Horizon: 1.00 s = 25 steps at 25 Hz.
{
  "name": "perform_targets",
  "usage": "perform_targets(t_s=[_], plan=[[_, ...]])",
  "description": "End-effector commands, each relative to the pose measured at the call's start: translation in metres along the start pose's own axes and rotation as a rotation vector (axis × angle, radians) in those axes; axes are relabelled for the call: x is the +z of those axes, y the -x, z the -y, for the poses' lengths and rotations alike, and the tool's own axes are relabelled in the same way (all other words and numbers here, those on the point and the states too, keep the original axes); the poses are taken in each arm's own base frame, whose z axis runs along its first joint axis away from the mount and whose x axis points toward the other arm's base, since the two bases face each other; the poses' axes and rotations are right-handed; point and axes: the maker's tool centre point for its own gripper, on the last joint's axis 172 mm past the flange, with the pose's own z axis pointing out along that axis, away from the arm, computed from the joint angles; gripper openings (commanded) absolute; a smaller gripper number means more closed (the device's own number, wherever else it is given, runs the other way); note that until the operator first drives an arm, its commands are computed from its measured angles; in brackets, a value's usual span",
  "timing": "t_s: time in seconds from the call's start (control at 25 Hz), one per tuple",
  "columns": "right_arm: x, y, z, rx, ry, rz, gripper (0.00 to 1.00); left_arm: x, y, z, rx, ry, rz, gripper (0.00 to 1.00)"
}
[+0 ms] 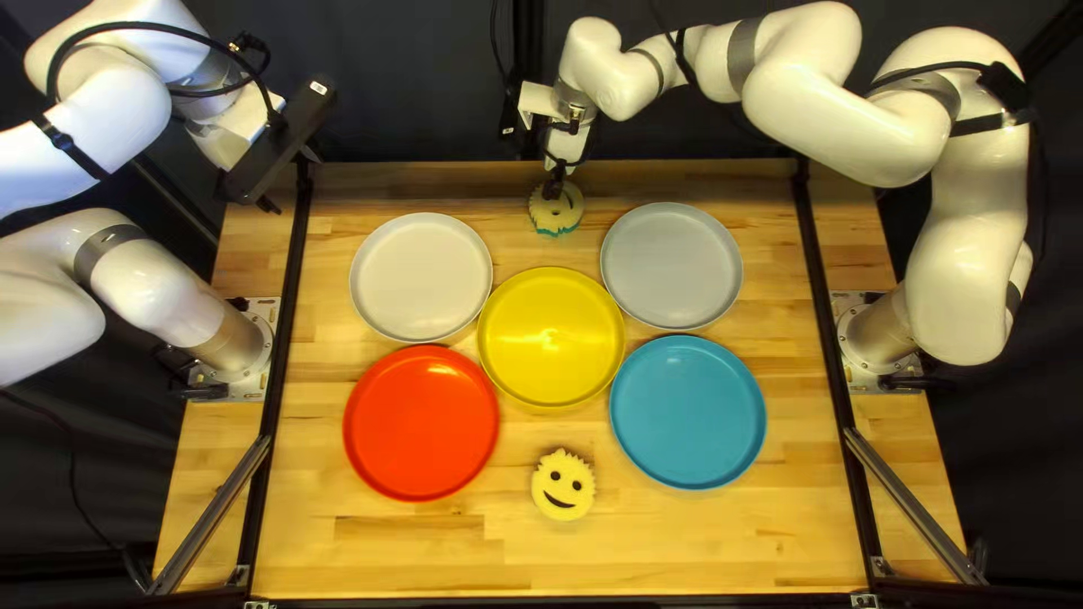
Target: Pick up sponge and scrub the plate
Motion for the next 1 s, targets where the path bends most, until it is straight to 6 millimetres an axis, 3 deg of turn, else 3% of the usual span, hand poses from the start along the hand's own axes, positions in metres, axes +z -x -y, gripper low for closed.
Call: perform_targets(t_s=[0.04, 0.2, 0.24, 0.32, 0.36, 0.84, 1.0], plan=[[0.004, 0.004, -0.002, -0.007, -0.005, 0.012, 1.00, 0.000, 0.000, 0.000, 0.000, 0.000, 0.000, 1.00], [0.006, 0.003, -0.002, -0.008, -0.008, 0.019, 1.00, 0.000, 0.000, 0.000, 0.000, 0.000, 0.000, 1.00], [0.006, 0.003, -0.002, -0.007, -0.008, 0.019, 0.88, 0.000, 0.000, 0.000, 0.000, 0.000, 0.000, 1.00], [0.005, 0.003, -0.002, -0.006, -0.007, 0.019, 0.06, 0.000, 0.000, 0.000, 0.000, 0.000, 0.000, 1.00], [0.004, 0.003, -0.002, -0.006, -0.006, 0.019, 0.00, 0.000, 0.000, 0.000, 0.000, 0.000, 0.000, 1.00], [0.002, 0.006, -0.002, -0.006, 0.007, 0.018, 0.00, 0.000, 0.000, 0.000, 0.000, 0.000, 0.000, 1.00], [-0.015, 0.021, 0.003, -0.004, 0.020, 0.017, 0.00, 0.000, 0.000, 0.000, 0.000, 0.000, 0.000, 1.00]])
